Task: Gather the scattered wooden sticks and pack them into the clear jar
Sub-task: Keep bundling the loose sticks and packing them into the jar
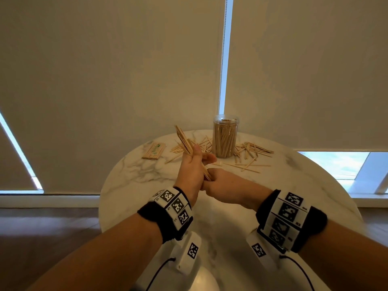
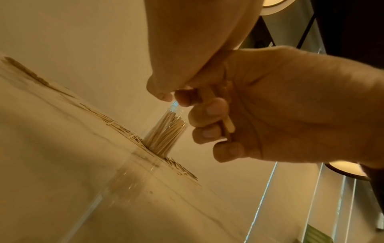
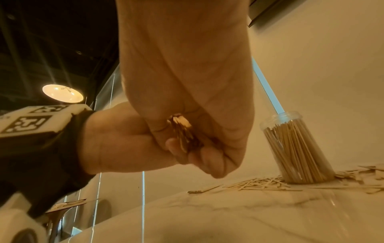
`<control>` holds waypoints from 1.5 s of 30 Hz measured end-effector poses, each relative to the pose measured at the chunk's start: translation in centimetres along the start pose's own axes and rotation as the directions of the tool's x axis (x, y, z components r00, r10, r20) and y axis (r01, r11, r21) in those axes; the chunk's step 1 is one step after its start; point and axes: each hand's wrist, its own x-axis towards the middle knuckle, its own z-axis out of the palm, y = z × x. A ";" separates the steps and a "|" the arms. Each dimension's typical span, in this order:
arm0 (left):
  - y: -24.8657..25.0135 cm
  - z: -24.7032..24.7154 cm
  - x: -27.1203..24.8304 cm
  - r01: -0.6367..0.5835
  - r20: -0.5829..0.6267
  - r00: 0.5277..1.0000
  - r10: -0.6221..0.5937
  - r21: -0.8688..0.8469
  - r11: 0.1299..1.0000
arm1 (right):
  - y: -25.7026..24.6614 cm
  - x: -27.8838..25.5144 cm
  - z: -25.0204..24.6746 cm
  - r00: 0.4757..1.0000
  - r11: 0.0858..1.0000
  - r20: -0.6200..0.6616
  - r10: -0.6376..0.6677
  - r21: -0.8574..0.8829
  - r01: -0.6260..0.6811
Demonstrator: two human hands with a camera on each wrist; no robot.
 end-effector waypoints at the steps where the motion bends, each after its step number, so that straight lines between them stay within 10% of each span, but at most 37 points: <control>1: -0.1 0.0 0.0 0.011 0.024 1.000 -0.011 -0.018 1.000 | -0.2 -0.1 -0.1 1.000 1.000 -0.004 0.005 -0.010 -0.005; 10: 1.5 -0.6 0.3 0.114 0.218 0.970 -0.104 -0.031 0.993 | 1.0 -0.1 -0.4 0.957 0.976 -0.192 -0.220 -0.041 0.216; 17: 5.8 -2.9 3.3 0.103 -0.016 0.993 -0.113 -0.287 0.952 | 3.3 -0.5 -0.8 0.974 0.935 -0.125 -0.188 -0.327 0.139; 24: 4.1 -1.5 1.8 0.154 0.105 0.980 -0.170 0.141 0.978 | 3.0 0.6 -1.1 0.962 0.880 -0.214 -0.169 -0.473 0.049; 29: 3.2 -2.2 1.7 0.010 0.154 0.969 -0.191 0.752 0.659 | 3.4 0.8 -1.2 0.961 0.834 -0.250 -0.119 -0.551 -0.040; 32: 2.9 -2.0 1.1 0.088 0.207 0.944 -0.256 0.591 0.802 | 3.5 0.9 -1.0 0.958 0.810 -0.268 -0.103 -0.581 -0.076; 38: 2.4 -2.0 1.3 -0.113 0.270 0.961 -0.055 0.568 0.815 | 3.3 1.5 -1.3 0.957 0.806 -0.285 -0.052 -0.578 -0.128; 45: 1.7 -3.0 2.9 -0.008 0.065 0.998 -0.024 0.444 0.896 | 3.0 1.1 -1.7 0.895 0.750 -0.370 -0.248 -0.658 -0.064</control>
